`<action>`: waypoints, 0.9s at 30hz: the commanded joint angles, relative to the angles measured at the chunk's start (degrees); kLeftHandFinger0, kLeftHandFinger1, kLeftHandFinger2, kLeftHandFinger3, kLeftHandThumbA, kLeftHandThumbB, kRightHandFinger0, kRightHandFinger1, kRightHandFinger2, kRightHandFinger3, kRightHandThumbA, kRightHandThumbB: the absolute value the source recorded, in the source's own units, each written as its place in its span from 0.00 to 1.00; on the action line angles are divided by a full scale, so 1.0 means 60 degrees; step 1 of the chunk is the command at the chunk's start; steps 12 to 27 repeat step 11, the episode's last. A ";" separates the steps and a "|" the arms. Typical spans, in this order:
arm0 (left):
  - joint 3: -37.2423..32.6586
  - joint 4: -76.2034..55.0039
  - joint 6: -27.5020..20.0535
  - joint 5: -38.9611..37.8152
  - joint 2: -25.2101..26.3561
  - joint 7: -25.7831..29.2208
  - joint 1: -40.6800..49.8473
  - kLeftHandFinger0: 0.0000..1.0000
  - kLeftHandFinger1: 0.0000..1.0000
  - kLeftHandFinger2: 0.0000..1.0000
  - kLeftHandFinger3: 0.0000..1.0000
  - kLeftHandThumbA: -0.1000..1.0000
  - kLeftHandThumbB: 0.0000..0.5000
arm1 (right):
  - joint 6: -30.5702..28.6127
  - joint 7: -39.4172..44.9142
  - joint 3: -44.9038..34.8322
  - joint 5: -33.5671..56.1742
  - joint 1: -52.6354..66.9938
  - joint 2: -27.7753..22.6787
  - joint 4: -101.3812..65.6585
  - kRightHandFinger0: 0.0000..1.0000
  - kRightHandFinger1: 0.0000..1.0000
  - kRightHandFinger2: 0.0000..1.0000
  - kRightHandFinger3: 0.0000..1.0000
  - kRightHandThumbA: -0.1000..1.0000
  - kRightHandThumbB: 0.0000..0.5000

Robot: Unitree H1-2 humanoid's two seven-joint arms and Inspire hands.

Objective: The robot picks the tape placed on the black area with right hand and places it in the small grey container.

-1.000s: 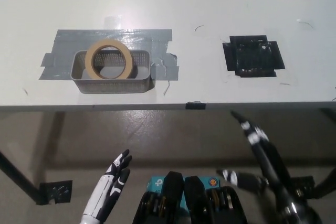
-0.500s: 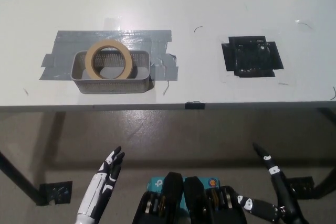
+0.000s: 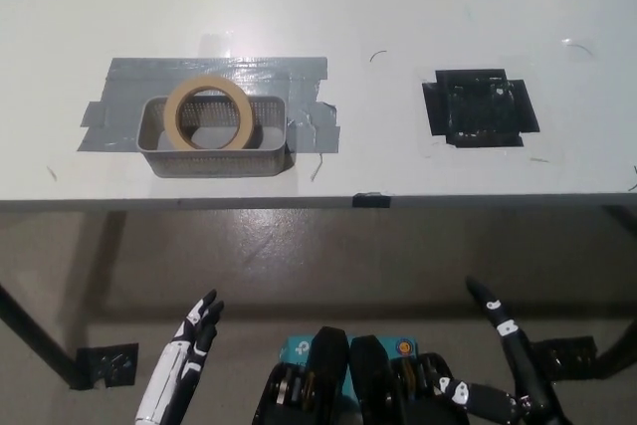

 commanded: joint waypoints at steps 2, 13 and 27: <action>0.0074 -0.0016 -0.0424 -0.0065 0.0052 0.0171 0.0006 1.00 1.00 1.00 1.00 1.00 0.23 | -0.0453 0.0257 -0.0083 0.0157 -0.0147 -0.0014 -0.0090 1.00 1.00 1.00 1.00 0.91 0.48; 0.0089 -0.0103 -0.0262 -0.0012 0.0048 0.0157 0.0020 1.00 1.00 1.00 1.00 1.00 0.24 | -0.0396 0.0343 -0.0058 -0.0001 -0.0177 -0.0037 -0.0066 1.00 1.00 1.00 1.00 0.91 0.49; 0.0089 -0.0103 -0.0262 -0.0012 0.0048 0.0157 0.0020 1.00 1.00 1.00 1.00 1.00 0.24 | -0.0396 0.0343 -0.0058 -0.0001 -0.0177 -0.0037 -0.0066 1.00 1.00 1.00 1.00 0.91 0.49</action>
